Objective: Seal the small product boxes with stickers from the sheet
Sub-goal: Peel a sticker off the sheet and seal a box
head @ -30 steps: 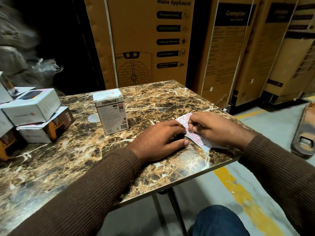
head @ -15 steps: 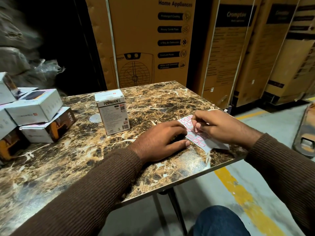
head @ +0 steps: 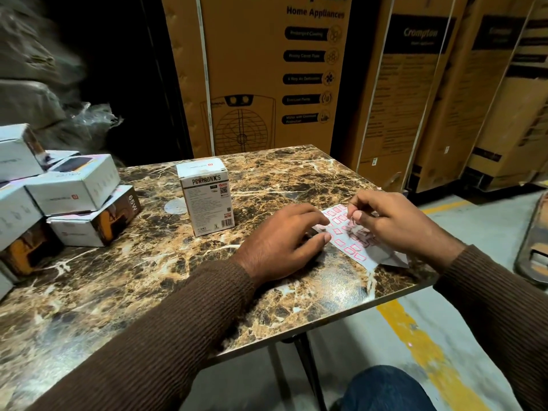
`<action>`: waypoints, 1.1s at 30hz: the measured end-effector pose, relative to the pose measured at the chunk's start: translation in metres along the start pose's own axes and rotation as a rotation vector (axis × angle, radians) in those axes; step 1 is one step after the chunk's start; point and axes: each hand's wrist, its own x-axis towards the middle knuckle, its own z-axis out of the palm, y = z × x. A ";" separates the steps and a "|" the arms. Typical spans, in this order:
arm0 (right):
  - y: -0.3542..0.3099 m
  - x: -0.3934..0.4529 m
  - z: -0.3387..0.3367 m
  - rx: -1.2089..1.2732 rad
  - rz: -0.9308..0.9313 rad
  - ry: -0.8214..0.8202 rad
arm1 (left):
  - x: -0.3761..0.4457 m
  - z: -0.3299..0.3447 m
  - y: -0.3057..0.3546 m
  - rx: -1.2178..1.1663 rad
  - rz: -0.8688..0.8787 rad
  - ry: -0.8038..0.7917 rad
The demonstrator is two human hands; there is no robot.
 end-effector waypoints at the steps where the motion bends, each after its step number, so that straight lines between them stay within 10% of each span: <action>1: -0.003 0.001 0.000 0.023 0.013 0.024 | 0.000 -0.001 -0.001 -0.002 -0.003 0.035; 14: -0.111 0.051 0.037 0.387 -0.221 0.289 | -0.015 -0.093 -0.016 -0.160 -0.045 0.743; 23: -0.163 0.102 0.071 0.568 -0.358 0.326 | -0.053 -0.158 -0.092 -0.088 -0.101 0.380; 33: -0.157 0.102 0.091 0.527 -0.411 0.262 | -0.074 -0.126 -0.103 -0.042 -0.222 0.484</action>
